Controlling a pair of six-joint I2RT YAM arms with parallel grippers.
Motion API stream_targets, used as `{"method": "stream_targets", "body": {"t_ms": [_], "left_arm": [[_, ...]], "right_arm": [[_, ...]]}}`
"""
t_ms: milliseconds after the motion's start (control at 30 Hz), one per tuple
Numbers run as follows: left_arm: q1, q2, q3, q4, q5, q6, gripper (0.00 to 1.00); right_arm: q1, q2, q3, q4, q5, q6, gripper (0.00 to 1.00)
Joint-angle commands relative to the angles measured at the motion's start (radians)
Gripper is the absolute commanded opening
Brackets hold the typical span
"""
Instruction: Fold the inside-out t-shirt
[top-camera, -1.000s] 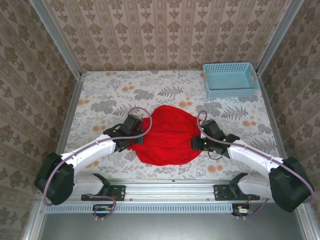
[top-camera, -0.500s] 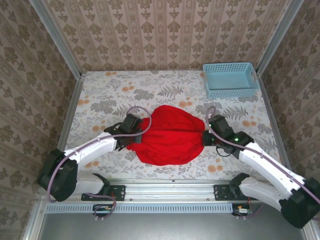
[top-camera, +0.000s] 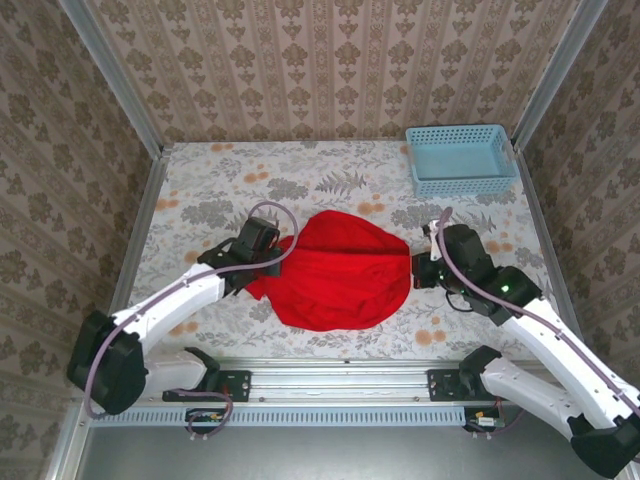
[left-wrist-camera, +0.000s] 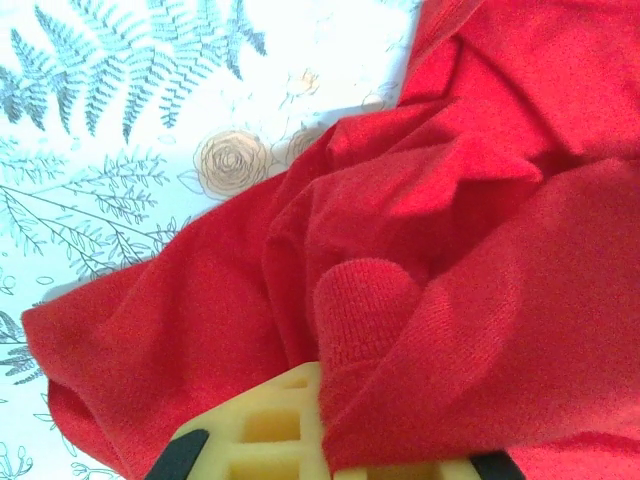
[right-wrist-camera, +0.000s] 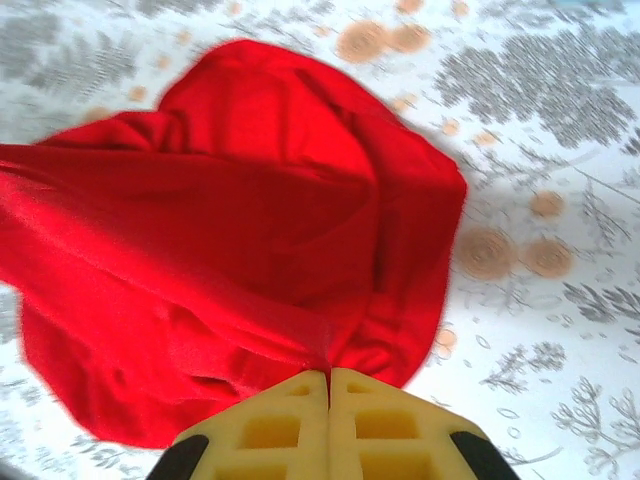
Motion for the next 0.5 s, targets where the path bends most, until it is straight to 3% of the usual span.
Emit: {"method": "stream_targets", "body": {"t_ms": [0, 133, 267, 333, 467], "left_arm": [[-0.020, -0.092, 0.037, -0.032, -0.016, 0.048, 0.00], [-0.034, -0.179, 0.005, 0.027, -0.033, 0.070, 0.00], [0.006, -0.120, 0.030, -0.054, -0.086, 0.036, 0.00], [0.004, -0.109, 0.023, -0.044, -0.061, 0.036, 0.00], [-0.019, -0.050, 0.039, -0.021, 0.011, 0.057, 0.00]], "right_arm": [[0.003, -0.076, 0.096, 0.003, -0.037, -0.034, 0.00], [-0.004, -0.134, 0.106, -0.019, 0.199, -0.010, 0.00], [-0.032, -0.124, 0.098, -0.083, 0.345, 0.027, 0.00], [-0.034, -0.096, 0.079, -0.064, 0.306, 0.017, 0.00], [-0.030, 0.040, 0.018, 0.037, 0.068, 0.007, 0.00]]}}
